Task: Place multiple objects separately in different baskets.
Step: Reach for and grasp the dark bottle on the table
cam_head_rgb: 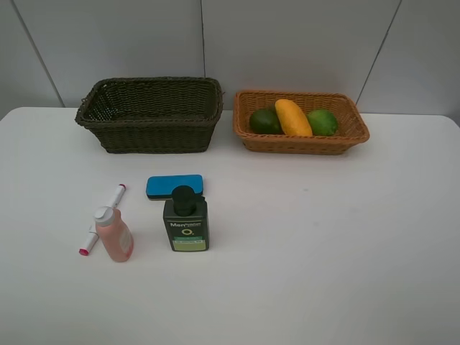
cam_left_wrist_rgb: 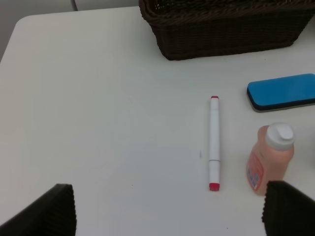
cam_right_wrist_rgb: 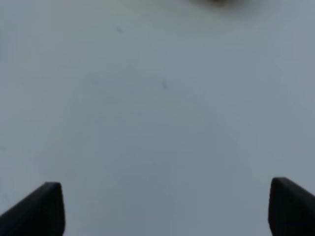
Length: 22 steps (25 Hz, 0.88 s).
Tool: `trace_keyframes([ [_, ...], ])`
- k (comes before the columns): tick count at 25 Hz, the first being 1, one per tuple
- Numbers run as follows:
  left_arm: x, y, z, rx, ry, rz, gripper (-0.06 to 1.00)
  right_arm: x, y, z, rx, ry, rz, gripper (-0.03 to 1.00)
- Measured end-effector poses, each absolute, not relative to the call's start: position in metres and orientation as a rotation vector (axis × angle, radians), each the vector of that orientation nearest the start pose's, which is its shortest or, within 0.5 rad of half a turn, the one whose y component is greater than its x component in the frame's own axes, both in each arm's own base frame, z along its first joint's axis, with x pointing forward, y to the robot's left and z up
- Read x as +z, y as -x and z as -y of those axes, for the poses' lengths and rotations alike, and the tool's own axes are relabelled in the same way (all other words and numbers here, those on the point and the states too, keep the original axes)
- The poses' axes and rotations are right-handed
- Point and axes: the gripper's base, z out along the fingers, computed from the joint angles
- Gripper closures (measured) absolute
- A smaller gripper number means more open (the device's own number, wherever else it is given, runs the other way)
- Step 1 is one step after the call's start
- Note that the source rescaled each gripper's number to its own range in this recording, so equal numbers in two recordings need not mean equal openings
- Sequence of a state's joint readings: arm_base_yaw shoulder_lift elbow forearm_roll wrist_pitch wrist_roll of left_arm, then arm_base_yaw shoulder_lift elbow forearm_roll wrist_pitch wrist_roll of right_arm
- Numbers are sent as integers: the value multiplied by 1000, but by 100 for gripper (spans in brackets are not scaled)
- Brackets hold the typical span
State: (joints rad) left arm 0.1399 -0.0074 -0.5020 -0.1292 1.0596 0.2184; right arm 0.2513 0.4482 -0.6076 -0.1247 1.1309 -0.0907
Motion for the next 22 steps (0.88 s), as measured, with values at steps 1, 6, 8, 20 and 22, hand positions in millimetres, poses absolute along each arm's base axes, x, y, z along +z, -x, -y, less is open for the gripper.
trace_keyframes([
  [1, 278, 5, 11, 72, -86, -2026, -6, 291, -54, -3, -91, 413, -2410, -2],
  [6, 278, 5, 11, 72, -86, -2026, -6, 284, -39, 2, -57, 309, -2378, -2],
  [8, 278, 5, 11, 72, -86, -2026, -6, 284, -33, 4, -58, 279, -2348, -2],
  [20, 278, 5, 11, 72, -86, -2026, -6, 285, 3, 12, 9, 218, -2143, -2],
  [22, 278, 5, 11, 72, -86, -2026, -6, 285, 8, 13, 16, 210, -2107, -2],
])
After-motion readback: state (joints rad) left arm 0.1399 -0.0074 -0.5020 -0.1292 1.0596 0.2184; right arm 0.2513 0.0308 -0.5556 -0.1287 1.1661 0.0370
